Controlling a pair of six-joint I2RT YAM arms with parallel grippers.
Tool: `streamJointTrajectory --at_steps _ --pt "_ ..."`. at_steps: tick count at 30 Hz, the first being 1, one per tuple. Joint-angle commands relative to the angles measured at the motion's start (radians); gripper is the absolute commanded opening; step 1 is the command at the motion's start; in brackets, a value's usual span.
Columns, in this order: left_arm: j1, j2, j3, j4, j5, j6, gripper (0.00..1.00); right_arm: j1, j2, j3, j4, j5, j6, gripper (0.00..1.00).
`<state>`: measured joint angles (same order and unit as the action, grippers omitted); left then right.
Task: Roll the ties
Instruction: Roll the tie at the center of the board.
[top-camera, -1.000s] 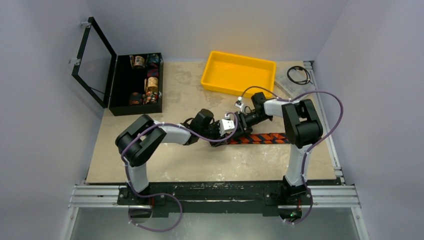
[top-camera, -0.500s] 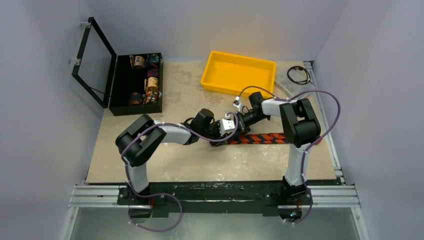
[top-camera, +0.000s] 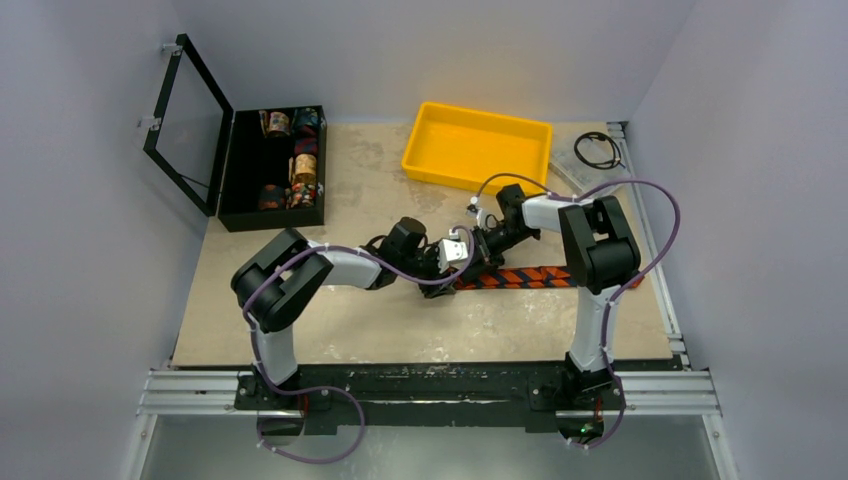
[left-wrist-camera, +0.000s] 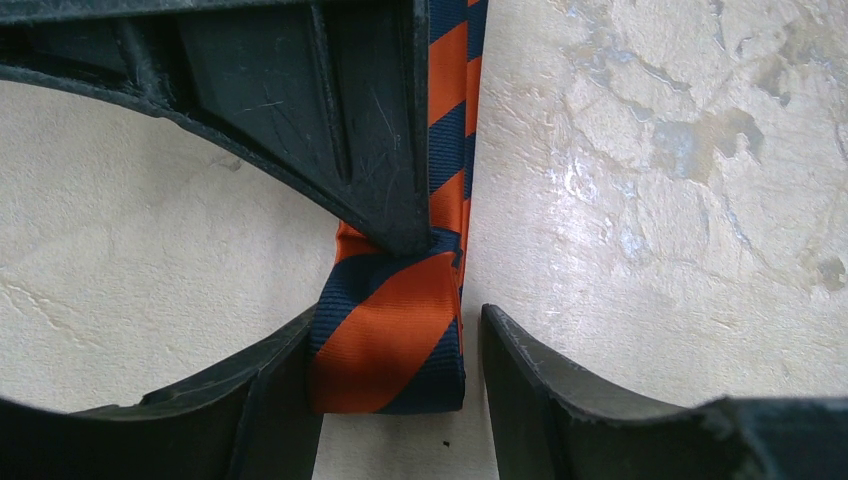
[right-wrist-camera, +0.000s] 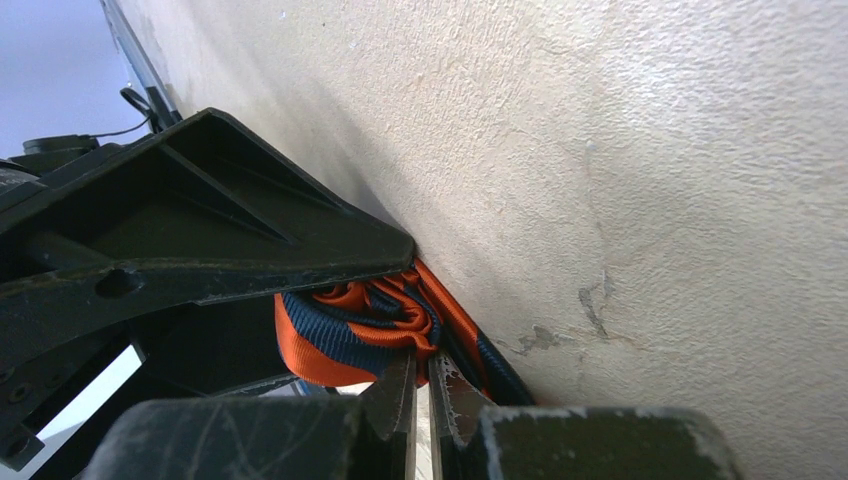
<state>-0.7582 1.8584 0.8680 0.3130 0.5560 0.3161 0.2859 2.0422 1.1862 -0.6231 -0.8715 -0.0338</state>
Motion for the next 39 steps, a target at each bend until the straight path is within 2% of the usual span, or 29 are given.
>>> streamJointTrajectory --at_steps 1,5,13,17,20,23,25,28,31,34,37,39 --pt "0.009 0.017 -0.03 0.003 0.058 0.002 0.54 0.014 0.055 -0.003 0.014 0.268 -0.054 0.0" --pt "0.01 0.019 -0.042 0.065 0.083 -0.016 0.54 0.027 0.05 -0.004 0.025 0.293 -0.062 0.0" --pt "0.009 0.07 -0.04 0.184 0.101 -0.11 0.45 0.046 0.057 -0.003 0.053 0.31 -0.061 0.0" --pt "0.003 0.058 -0.044 0.126 0.055 -0.047 0.32 0.051 0.066 0.022 0.056 0.296 -0.061 0.0" --pt "-0.007 0.024 -0.041 -0.002 -0.029 0.055 0.23 0.049 0.058 0.062 0.021 0.244 -0.071 0.0" --pt "-0.012 0.013 -0.019 -0.171 -0.097 0.122 0.2 0.025 0.007 0.075 -0.034 0.19 -0.09 0.11" --pt "-0.015 0.009 -0.018 -0.214 -0.123 0.14 0.19 -0.002 -0.034 0.067 -0.069 0.14 -0.096 0.24" --pt "-0.042 0.03 0.029 -0.299 -0.151 0.158 0.18 -0.048 -0.084 0.058 -0.138 0.079 -0.123 0.35" --pt "-0.069 0.045 0.052 -0.311 -0.18 0.162 0.18 -0.091 -0.126 0.048 -0.195 0.024 -0.142 0.38" --pt "-0.088 0.063 0.077 -0.368 -0.207 0.164 0.17 -0.106 -0.156 0.039 -0.22 -0.048 -0.141 0.47" --pt "-0.097 0.079 0.105 -0.4 -0.228 0.161 0.17 -0.103 -0.169 0.005 -0.148 -0.13 -0.05 0.53" --pt "-0.103 0.09 0.122 -0.423 -0.236 0.165 0.18 -0.093 -0.158 0.003 -0.114 -0.158 -0.011 0.53"
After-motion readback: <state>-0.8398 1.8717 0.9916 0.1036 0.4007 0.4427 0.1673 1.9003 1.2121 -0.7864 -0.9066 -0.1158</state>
